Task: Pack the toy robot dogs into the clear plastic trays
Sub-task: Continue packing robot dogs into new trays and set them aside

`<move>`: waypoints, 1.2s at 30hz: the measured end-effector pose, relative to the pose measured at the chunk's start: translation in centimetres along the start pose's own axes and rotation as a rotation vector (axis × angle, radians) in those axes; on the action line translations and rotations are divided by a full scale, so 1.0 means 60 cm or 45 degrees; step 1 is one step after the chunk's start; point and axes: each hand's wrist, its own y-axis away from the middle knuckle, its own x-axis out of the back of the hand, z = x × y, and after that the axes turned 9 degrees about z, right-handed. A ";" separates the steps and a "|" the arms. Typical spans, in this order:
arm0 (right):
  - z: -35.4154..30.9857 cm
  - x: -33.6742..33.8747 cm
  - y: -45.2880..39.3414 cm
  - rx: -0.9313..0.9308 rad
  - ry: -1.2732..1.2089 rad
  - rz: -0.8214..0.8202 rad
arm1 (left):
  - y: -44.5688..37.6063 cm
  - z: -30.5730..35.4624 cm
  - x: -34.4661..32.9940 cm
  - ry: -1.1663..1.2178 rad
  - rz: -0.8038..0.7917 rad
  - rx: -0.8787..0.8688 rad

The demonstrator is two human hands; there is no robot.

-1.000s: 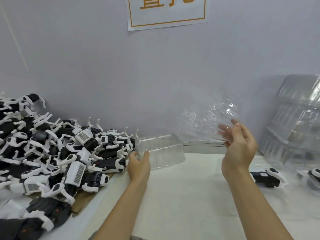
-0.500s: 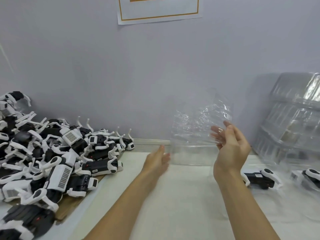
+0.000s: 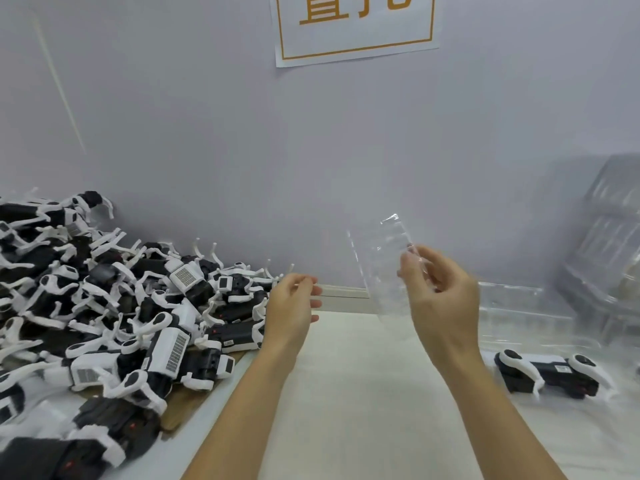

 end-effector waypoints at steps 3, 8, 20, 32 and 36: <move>-0.007 -0.026 0.030 0.256 0.303 -0.184 | 0.007 0.011 0.007 0.101 0.023 -0.006; 0.027 -0.040 0.069 0.506 0.906 -0.468 | 0.009 0.014 0.020 0.073 -0.137 0.105; 0.084 -0.024 0.077 0.265 0.559 -0.504 | -0.003 -0.073 0.018 -0.454 -0.209 0.029; 0.093 -0.020 0.070 0.248 0.522 -0.374 | -0.038 -0.083 0.087 -1.115 0.153 -0.057; 0.093 -0.020 0.068 0.241 0.529 -0.374 | -0.029 -0.069 0.086 -1.028 0.283 -0.185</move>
